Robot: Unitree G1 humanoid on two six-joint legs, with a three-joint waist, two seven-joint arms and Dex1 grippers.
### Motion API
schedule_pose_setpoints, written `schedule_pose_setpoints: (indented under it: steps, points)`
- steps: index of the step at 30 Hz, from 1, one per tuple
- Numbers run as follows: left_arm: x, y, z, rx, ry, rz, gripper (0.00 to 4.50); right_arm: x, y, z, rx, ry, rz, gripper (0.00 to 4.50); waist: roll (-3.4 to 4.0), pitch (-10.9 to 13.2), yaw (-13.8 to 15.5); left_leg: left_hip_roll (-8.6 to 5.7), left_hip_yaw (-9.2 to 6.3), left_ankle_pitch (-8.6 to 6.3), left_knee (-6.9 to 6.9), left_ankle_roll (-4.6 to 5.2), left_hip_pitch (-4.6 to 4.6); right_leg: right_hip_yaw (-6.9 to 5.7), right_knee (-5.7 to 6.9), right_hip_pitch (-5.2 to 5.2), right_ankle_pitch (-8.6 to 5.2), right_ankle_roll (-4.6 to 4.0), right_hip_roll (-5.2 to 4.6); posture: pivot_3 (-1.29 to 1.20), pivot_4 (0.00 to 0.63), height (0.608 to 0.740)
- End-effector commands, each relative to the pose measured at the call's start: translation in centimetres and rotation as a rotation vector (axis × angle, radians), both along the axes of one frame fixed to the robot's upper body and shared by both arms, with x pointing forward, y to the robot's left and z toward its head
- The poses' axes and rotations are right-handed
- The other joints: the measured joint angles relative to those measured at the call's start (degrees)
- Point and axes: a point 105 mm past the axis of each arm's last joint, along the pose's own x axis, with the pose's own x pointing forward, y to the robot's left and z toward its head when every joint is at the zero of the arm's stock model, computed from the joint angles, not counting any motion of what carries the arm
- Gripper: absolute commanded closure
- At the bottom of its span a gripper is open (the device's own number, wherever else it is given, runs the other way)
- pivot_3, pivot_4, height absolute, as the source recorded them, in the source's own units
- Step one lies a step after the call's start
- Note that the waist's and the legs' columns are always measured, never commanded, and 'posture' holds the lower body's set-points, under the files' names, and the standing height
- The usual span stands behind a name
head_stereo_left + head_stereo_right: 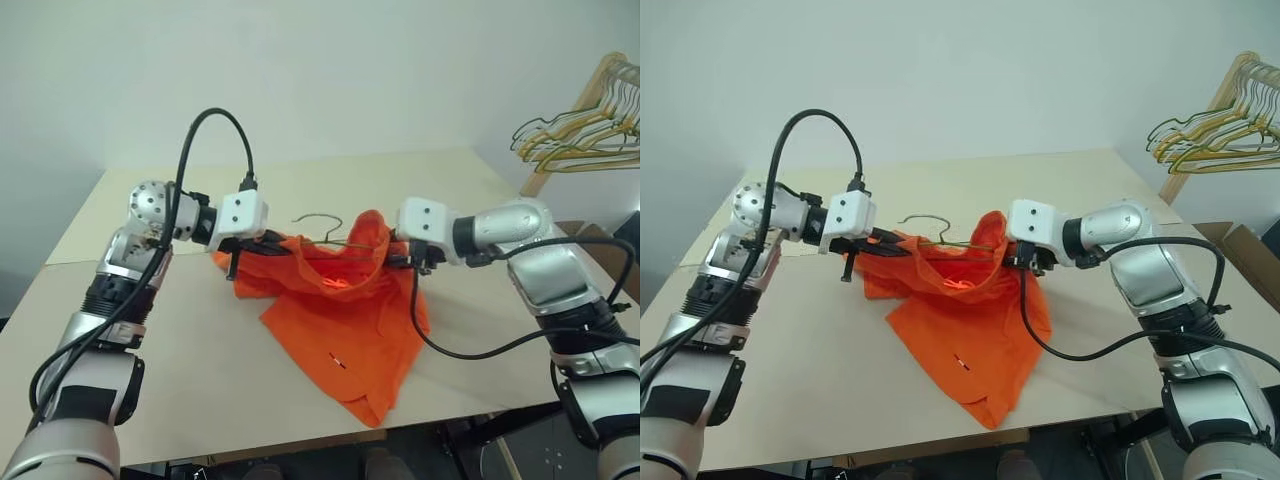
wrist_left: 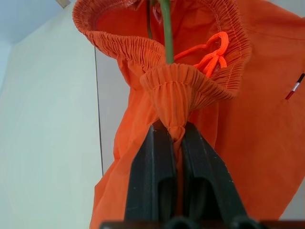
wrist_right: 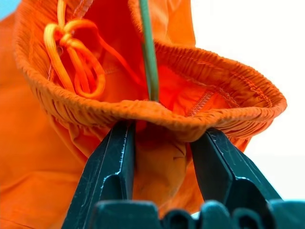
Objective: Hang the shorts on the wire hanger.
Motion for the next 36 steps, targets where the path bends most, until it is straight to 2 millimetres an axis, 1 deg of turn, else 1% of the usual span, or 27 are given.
schedule_pose_setpoints:
  steps: [1,2,5,8,9,10,12,13,17,19,21,23,24,25,27,28,31,36]
  points:
    - [-1.0,-1.3,2.3,-0.070,-0.070,-0.090,4.50,-0.2,-0.3,0.9,-0.004,-0.009,0.012,2.36,0.00,0.00,0.00,0.00,0.00,0.00,0.00,0.00,0.00,0.00,0.00,0.00,0.00,0.00,0.01,-0.01,0.000,0.740]
    - [-0.9,-1.3,2.2,-0.068,-0.073,-0.090,4.50,-0.2,-0.3,0.9,-0.002,-0.003,0.014,2.36,0.00,0.00,-0.05,0.00,0.00,0.00,0.00,0.01,0.00,0.00,0.00,0.00,0.00,0.00,0.00,-0.01,0.000,0.740]
    - [-0.7,-1.3,2.1,-0.073,-0.074,-0.084,4.50,-0.5,-0.3,0.8,-0.010,0.013,0.031,2.95,0.00,0.00,-0.34,0.01,0.01,-0.01,0.00,0.02,0.01,0.00,0.01,0.00,0.00,0.00,0.01,-0.01,0.000,0.740]
    - [-0.6,-1.3,2.3,-0.111,-0.065,-0.073,4.50,-0.7,-0.6,0.5,-0.032,0.026,0.032,4.09,0.00,0.00,-0.41,0.01,0.01,-0.01,0.00,0.02,0.01,0.00,0.01,0.00,0.00,0.00,0.01,-0.01,0.000,0.740]
    - [-0.5,-1.2,2.3,-0.115,-0.068,-0.068,4.50,-0.7,-0.7,0.5,-0.038,0.025,0.027,4.38,0.00,0.00,-0.42,0.01,0.01,-0.01,0.00,0.02,0.01,0.00,0.01,0.00,0.00,0.00,0.01,-0.02,0.000,0.740]
    - [-0.5,-1.0,2.1,-0.107,-0.069,-0.063,4.50,-0.7,-0.8,0.5,-0.039,0.029,0.022,4.48,0.00,0.00,-0.43,0.01,0.00,-0.01,0.00,0.02,0.01,0.00,0.01,0.00,0.00,0.00,0.01,-0.02,0.000,0.740]
    - [0.1,-0.5,1.7,-0.096,-0.074,-0.028,3.91,-0.7,-1.1,0.6,-0.048,0.019,0.019,4.50,0.00,0.00,-0.44,0.01,0.00,-0.01,0.00,0.02,0.01,0.00,0.01,0.00,0.00,0.00,0.01,-0.02,0.000,0.740]
    - [0.3,-0.3,1.5,-0.096,-0.074,-0.019,3.68,-0.7,-1.2,0.6,-0.051,0.016,0.019,4.50,0.00,0.00,-0.43,0.01,0.01,-0.01,0.00,0.01,0.01,0.00,0.01,0.00,0.00,0.00,0.01,-0.02,0.000,0.740]
    - [1.8,1.4,1.3,-0.092,-0.086,0.082,2.38,-0.8,-2.2,1.3,-0.065,-0.006,0.005,4.50,0.00,0.00,-0.43,0.00,0.01,-0.01,0.00,0.02,0.02,0.00,0.01,0.00,0.00,0.00,0.01,-0.02,0.000,0.740]
    - [2.3,2.1,1.5,-0.099,-0.092,0.115,1.64,-1.0,-2.9,2.3,-0.064,-0.009,-0.003,4.50,0.00,0.00,-0.44,0.00,0.01,-0.01,0.00,0.02,0.01,0.00,-0.01,0.00,0.00,0.00,0.01,-0.02,0.000,0.740]
    - [2.5,2.7,1.9,-0.116,-0.096,0.137,0.99,-1.3,-3.6,3.5,-0.049,-0.007,-0.005,4.50,0.00,0.00,-0.38,0.00,0.01,-0.01,0.00,0.02,0.00,0.00,-0.03,0.00,0.00,0.00,0.00,-0.02,0.000,0.740]
    - [2.6,2.9,2.2,-0.128,-0.094,0.143,0.28,-1.6,-3.9,4.2,-0.028,0.002,-0.002,4.50,0.00,0.00,-0.37,0.00,0.00,-0.02,-0.01,0.03,-0.01,0.00,-0.05,0.00,0.00,0.00,0.00,-0.02,0.000,0.740]
    - [3.0,3.1,2.5,-0.148,-0.109,0.167,0.01,-1.9,-4.0,5.0,0.001,0.009,0.006,4.50,0.00,0.00,-0.39,0.00,0.01,-0.02,0.00,0.03,-0.01,0.00,-0.06,0.00,0.00,0.00,0.00,-0.02,0.000,0.740]
    - [3.3,3.2,2.7,-0.168,-0.124,0.191,0.01,-2.1,-4.1,5.6,0.025,0.016,0.013,4.50,0.00,0.00,-0.39,0.00,0.01,-0.02,0.00,0.03,0.00,0.00,-0.04,0.00,0.00,0.00,0.00,-0.02,0.000,0.740]
    - [3.4,3.4,2.8,-0.187,-0.097,0.198,0.01,-2.3,-4.5,6.4,0.045,0.018,0.020,4.50,0.00,0.00,-0.40,0.01,0.01,-0.05,-0.01,0.08,0.02,0.00,-0.02,0.01,0.00,0.00,0.01,-0.03,0.000,0.740]
    - [3.0,3.3,2.9,-0.205,-0.074,0.163,0.01,-2.3,-4.7,6.6,0.038,0.009,0.017,4.50,0.00,0.00,-0.41,0.02,0.01,-0.07,-0.01,0.13,0.03,0.00,-0.01,0.03,0.00,0.00,0.01,-0.03,0.000,0.740]
    - [2.4,3.0,3.3,-0.269,-0.022,0.113,0.01,-2.1,-5.0,6.8,0.031,0.000,0.007,4.50,0.00,0.00,-0.51,0.02,0.01,-0.20,0.00,0.36,0.03,0.00,-0.02,0.03,0.00,0.00,0.01,-0.04,0.000,0.740]
    - [2.8,2.9,2.4,-0.281,0.016,0.126,0.01,-2.3,-5.0,6.6,0.022,0.001,0.018,4.50,0.00,0.00,-0.52,0.02,0.03,-0.20,0.00,0.36,0.03,0.00,-0.02,0.02,0.00,0.00,0.01,-0.05,0.000,0.740]
